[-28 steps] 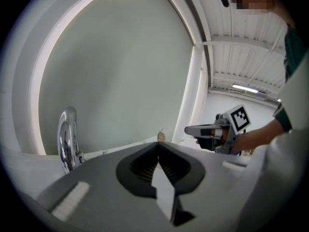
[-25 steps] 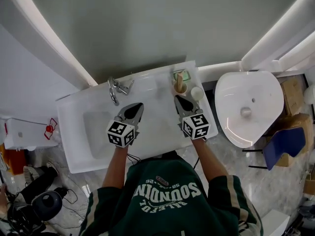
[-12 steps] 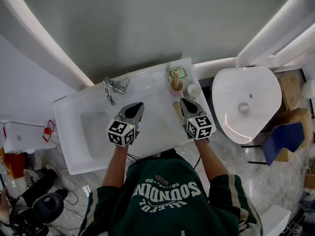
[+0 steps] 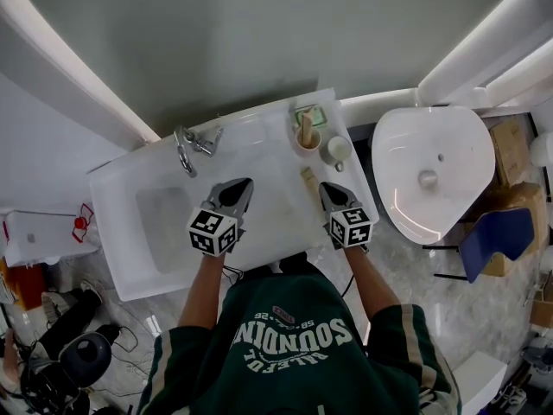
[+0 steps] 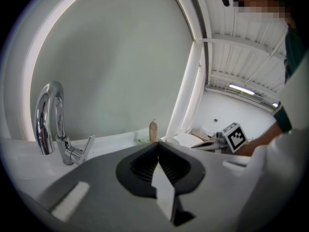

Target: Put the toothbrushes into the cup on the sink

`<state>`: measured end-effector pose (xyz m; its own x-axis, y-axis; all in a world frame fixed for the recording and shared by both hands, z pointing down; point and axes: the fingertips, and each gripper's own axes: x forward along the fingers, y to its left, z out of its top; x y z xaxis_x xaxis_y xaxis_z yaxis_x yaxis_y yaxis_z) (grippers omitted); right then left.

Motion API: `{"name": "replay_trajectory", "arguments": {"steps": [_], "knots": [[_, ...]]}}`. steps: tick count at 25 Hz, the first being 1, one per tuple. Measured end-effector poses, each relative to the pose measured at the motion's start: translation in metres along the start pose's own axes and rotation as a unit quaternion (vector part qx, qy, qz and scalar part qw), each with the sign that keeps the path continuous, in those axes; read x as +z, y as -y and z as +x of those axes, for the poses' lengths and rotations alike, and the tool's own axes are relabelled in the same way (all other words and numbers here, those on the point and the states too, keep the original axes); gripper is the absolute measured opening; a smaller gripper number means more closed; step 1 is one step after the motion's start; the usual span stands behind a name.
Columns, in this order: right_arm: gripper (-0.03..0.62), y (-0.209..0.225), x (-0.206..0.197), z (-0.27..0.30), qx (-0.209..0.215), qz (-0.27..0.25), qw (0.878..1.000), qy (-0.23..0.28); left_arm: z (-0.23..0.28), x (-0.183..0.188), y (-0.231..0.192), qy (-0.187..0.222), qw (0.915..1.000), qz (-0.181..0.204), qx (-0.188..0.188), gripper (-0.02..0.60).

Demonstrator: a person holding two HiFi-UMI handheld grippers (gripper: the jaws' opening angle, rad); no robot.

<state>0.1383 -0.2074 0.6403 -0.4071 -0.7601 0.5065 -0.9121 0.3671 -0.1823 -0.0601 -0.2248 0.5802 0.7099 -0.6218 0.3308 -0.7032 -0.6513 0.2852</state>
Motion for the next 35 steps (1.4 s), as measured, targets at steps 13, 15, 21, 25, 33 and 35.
{"name": "replay_trajectory", "arguments": {"steps": [13,15,21,25,33,35], "knots": [[0.150,0.011,-0.079,0.058,0.005,-0.067,0.980,-0.190,-0.030,-0.019,-0.024,-0.006,0.9982,-0.026,0.053,0.051],[0.152,0.011,-0.087,0.067,0.005,-0.080,0.974,-0.210,-0.036,-0.020,-0.028,-0.005,0.9976,-0.029,0.063,0.051],[0.152,0.019,-0.107,0.087,-0.012,-0.105,0.961,-0.256,-0.051,-0.024,-0.041,-0.002,0.9954,-0.038,0.087,0.051],[0.150,0.029,-0.111,0.097,-0.034,-0.113,0.960,-0.253,-0.057,-0.026,-0.045,0.001,0.9942,-0.044,0.098,0.052],[0.098,0.035,-0.111,0.095,-0.040,-0.108,0.951,-0.285,-0.052,-0.028,-0.042,0.002,0.9942,-0.046,0.097,0.052],[0.048,0.037,-0.107,0.093,-0.043,-0.108,0.953,-0.281,-0.051,-0.028,-0.041,0.002,0.9945,-0.045,0.095,0.051]]}}
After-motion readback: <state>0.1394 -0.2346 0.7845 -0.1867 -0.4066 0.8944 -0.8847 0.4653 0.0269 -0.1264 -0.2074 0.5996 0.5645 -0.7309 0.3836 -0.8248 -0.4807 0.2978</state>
